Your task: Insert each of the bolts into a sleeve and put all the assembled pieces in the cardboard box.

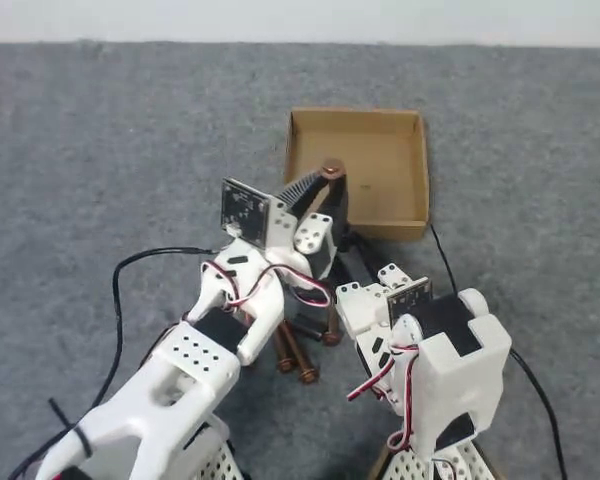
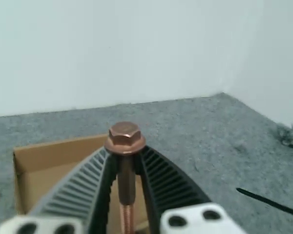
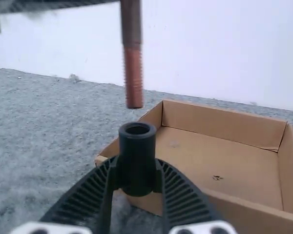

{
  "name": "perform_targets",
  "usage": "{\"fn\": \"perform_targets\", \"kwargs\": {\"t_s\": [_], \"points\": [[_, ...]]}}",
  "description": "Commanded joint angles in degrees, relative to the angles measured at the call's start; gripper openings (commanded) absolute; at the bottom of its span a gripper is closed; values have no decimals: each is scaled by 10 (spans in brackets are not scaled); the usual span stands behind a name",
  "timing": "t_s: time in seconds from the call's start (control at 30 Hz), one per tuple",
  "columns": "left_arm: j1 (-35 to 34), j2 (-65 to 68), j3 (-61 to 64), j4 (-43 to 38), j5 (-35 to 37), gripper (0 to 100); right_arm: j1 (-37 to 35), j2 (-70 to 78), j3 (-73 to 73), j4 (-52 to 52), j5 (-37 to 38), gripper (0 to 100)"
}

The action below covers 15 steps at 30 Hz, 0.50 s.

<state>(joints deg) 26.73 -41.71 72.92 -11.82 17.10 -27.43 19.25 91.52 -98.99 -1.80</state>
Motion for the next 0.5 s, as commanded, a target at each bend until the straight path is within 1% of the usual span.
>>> {"fn": "perform_targets", "kwargs": {"t_s": [0.0,0.47], "points": [[-4,-4,0,-20,4,12,-1,-19,13,-8,-3,6],[1,9,-19,-25,4,12,-1,-19,13,-8,-3,6]]}}
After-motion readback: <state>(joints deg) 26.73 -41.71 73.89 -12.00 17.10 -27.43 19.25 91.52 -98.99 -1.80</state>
